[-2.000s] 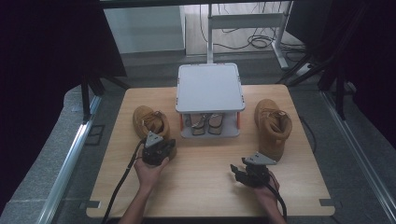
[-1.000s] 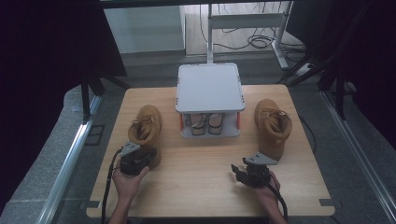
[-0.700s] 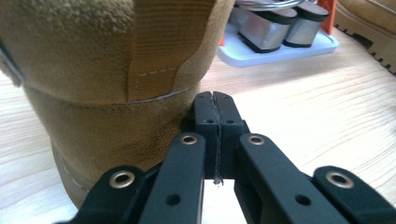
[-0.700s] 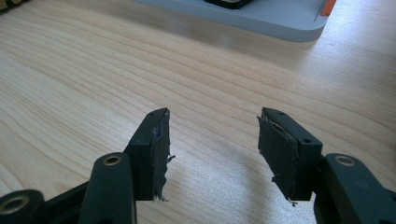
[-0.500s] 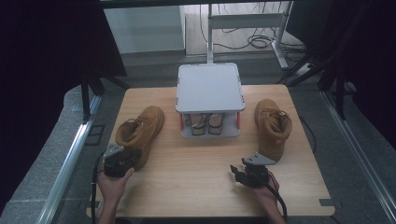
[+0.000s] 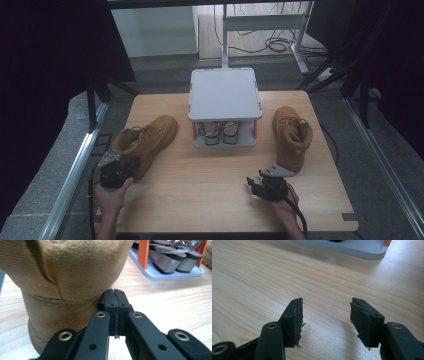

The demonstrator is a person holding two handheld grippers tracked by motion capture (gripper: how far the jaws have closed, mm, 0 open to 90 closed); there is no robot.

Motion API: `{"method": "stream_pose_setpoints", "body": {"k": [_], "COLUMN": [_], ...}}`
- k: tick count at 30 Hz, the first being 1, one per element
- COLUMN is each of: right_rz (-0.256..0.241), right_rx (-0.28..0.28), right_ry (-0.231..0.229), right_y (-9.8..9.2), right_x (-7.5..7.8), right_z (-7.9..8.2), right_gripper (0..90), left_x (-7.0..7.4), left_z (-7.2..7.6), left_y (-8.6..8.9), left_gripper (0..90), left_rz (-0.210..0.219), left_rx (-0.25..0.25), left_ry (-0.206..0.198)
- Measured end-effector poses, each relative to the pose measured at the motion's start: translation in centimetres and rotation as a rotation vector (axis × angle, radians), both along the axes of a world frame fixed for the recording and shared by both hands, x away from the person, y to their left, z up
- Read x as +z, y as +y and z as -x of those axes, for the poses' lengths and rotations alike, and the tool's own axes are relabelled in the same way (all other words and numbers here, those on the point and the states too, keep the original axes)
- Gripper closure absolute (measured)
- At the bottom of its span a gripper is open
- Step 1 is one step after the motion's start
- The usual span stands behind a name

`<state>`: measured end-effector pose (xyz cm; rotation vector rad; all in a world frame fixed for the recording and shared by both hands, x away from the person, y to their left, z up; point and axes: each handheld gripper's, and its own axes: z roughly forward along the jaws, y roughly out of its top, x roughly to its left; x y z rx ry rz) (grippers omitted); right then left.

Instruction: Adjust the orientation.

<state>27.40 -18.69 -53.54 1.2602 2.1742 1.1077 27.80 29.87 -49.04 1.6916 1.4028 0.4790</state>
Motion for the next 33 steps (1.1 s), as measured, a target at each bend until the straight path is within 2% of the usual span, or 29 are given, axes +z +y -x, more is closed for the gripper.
{"method": "stream_pose_setpoints", "body": {"k": [9, 13, 17, 21, 25, 27, 30, 33], "right_rz": [-0.004, -0.013, -0.013, -0.021, -0.038, -0.048, -0.054, -0.058], "right_rx": [-0.003, -0.011, -0.024, -0.051, -0.084, -0.094, -0.11, -0.122], "right_ry": [-0.002, -0.006, -0.018, -0.029, -0.038, -0.038, -0.051, -0.06], "right_y": [-0.1, -0.2, -0.3, -0.5, -1.1, -1.4, -1.8, -2.3], "right_x": [0.1, 0.2, 0.3, 0.5, 0.9, 1.1, 1.3, 1.5], "right_z": [0.0, 0.0, 0.1, 0.1, 0.0, 0.0, 0.0, 0.0], "right_gripper": [43.9, 44.3, 44.8, 44.8, 46.0, 47.6, 51.2, 55.1], "left_x": [0.0, 0.1, 0.3, 0.5, 0.3, 0.1, -0.2, -0.5], "left_z": [-0.1, -0.1, 0.0, 0.2, 0.2, 0.1, 0.2, 0.2], "left_y": [0.0, -0.7, -1.9, -3.1, -4.9, -6.0, -7.6, -8.8], "left_gripper": [90.0, 89.9, 88.9, 80.2, 67.1, 57.9, 50.9, 45.6], "left_rz": [-0.005, -0.011, -0.025, -0.05, -0.078, -0.078, -0.117, -0.131], "left_rx": [-0.003, -0.026, -0.04, -0.067, -0.111, -0.154, -0.201, -0.236], "left_ry": [-0.005, 0.001, -0.025, -0.044, -0.044, -0.032, -0.036, -0.028]}}
